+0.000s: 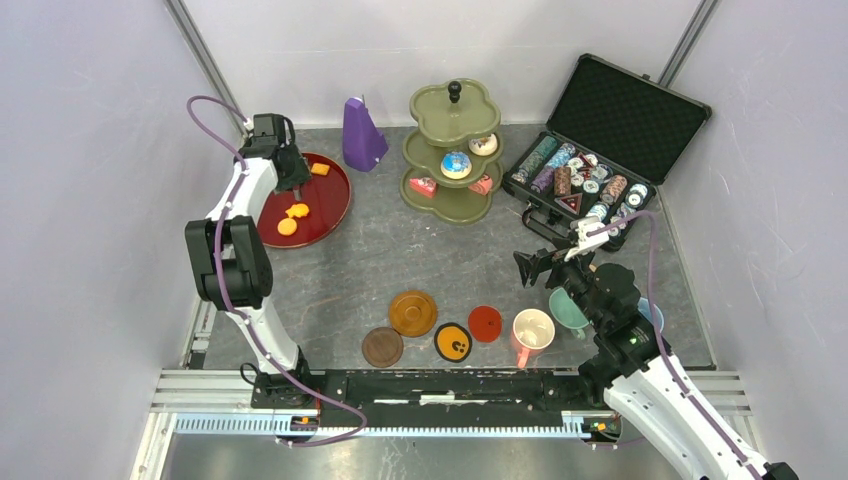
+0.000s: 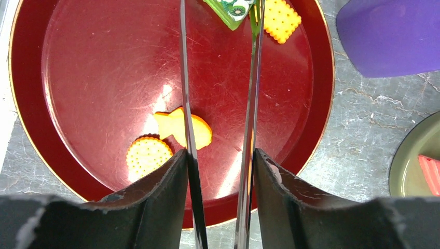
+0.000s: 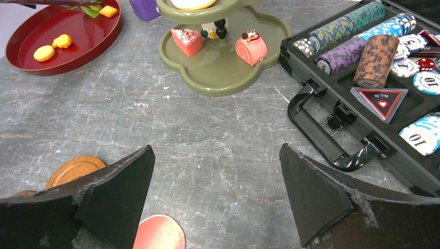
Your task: Serve the afternoon tea
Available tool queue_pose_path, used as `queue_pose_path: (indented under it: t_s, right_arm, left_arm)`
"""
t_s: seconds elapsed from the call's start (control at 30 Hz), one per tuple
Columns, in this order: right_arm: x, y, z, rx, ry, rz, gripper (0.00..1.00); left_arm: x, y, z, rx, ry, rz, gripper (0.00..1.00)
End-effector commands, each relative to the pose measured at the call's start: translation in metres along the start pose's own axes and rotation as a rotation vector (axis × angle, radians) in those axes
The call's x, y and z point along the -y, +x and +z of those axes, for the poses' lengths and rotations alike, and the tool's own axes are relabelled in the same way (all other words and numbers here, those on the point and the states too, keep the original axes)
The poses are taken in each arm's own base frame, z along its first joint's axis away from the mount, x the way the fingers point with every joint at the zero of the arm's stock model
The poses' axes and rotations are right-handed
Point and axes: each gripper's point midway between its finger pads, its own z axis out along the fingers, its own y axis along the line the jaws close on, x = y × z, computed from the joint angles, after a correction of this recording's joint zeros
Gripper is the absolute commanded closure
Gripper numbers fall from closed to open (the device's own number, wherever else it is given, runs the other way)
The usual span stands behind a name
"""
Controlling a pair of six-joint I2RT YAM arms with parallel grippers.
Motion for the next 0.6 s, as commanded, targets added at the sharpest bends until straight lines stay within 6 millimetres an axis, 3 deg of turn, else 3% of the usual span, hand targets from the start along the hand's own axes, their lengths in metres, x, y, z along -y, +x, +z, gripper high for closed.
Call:
queue_pose_path:
  t_s: [0.0, 0.3, 0.57]
  right_arm:
    - [-0.002, -0.013, 0.003, 0.041, -0.005, 0.006, 0.02]
    - [-0.001, -0.014, 0.001, 0.044, -0.003, 0.0, 0.02]
    - [-0.001, -0.016, 0.0, 0.048, -0.002, -0.002, 0.02]
  left_arm:
    - [0.007, -0.023, 0.002, 0.061, 0.034, -0.037, 0.48]
    - [0.001, -0.026, -0.009, 0.091, 0.021, -0.034, 0.59]
    - [-0.004, -0.027, -0.029, 0.119, 0.016, -0.034, 0.64]
